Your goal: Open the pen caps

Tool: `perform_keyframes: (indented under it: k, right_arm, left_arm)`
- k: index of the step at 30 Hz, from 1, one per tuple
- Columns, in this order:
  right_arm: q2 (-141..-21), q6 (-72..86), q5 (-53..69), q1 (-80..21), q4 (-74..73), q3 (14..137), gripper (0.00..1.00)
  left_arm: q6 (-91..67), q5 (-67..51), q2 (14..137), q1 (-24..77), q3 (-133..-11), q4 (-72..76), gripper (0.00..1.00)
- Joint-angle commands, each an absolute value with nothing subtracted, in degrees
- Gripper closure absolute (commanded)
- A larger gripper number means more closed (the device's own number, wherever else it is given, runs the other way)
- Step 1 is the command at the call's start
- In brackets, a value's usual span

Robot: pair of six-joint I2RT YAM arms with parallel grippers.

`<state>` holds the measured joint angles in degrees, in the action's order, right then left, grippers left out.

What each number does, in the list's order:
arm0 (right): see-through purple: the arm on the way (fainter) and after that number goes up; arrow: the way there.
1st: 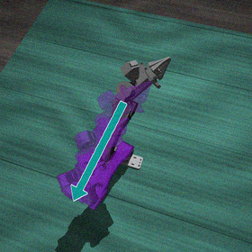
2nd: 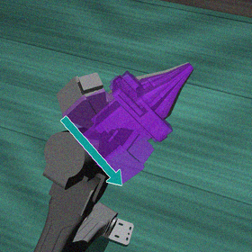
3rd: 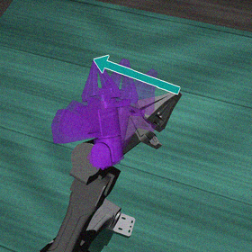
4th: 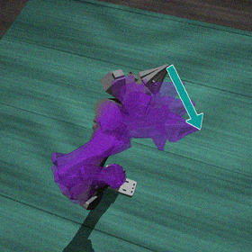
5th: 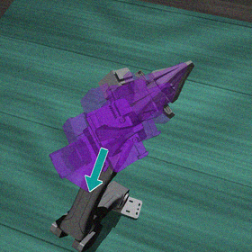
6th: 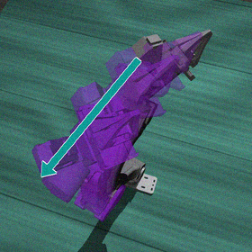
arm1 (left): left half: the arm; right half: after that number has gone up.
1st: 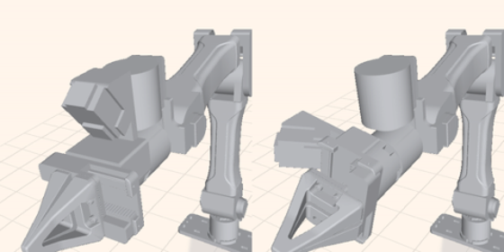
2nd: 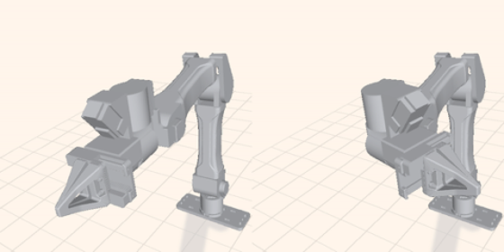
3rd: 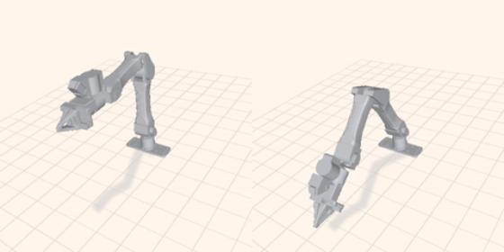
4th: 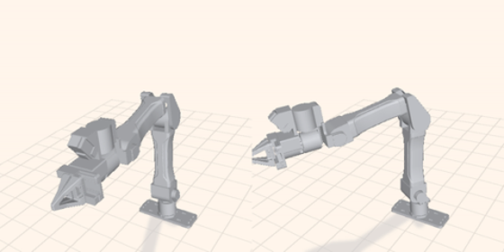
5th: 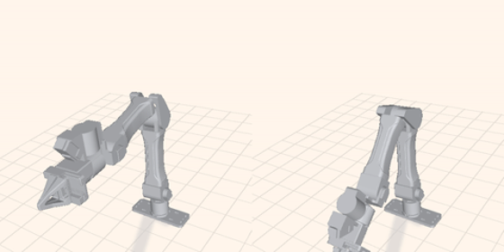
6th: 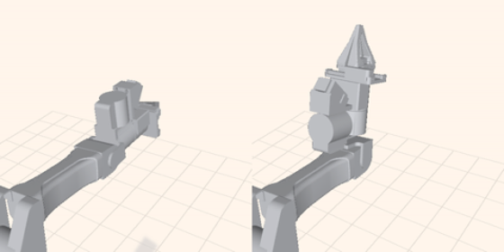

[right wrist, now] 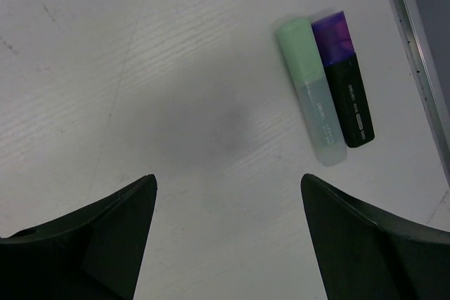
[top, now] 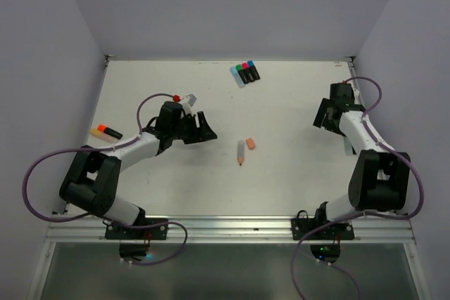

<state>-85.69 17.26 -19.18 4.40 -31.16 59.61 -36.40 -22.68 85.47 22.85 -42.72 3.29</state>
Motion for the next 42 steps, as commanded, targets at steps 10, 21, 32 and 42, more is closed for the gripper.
perform_keyframes:
  k: [10,21,32,42]
  right_arm:
    - [-90.88,15.91,-21.98,10.98,-25.14,57.48,0.14]
    - [-95.18,14.5,-20.92,13.8,-23.64,57.48,0.15]
    - [-98.35,14.32,-19.6,13.8,-22.77,58.97,0.16]
    - [-102.21,13.71,-20.13,13.89,-22.06,59.5,0.18]
  left_arm:
    - [-35.07,-21.62,88.5,25.14,-47.63,0.44,0.33]
    - [-35.42,-21.97,90.18,26.45,-48.25,0.7,0.34]
    - [-34.28,-21.53,89.47,26.37,-48.25,0.09,0.34]
    - [-33.75,-21.97,89.47,26.46,-48.34,0.09,0.34]
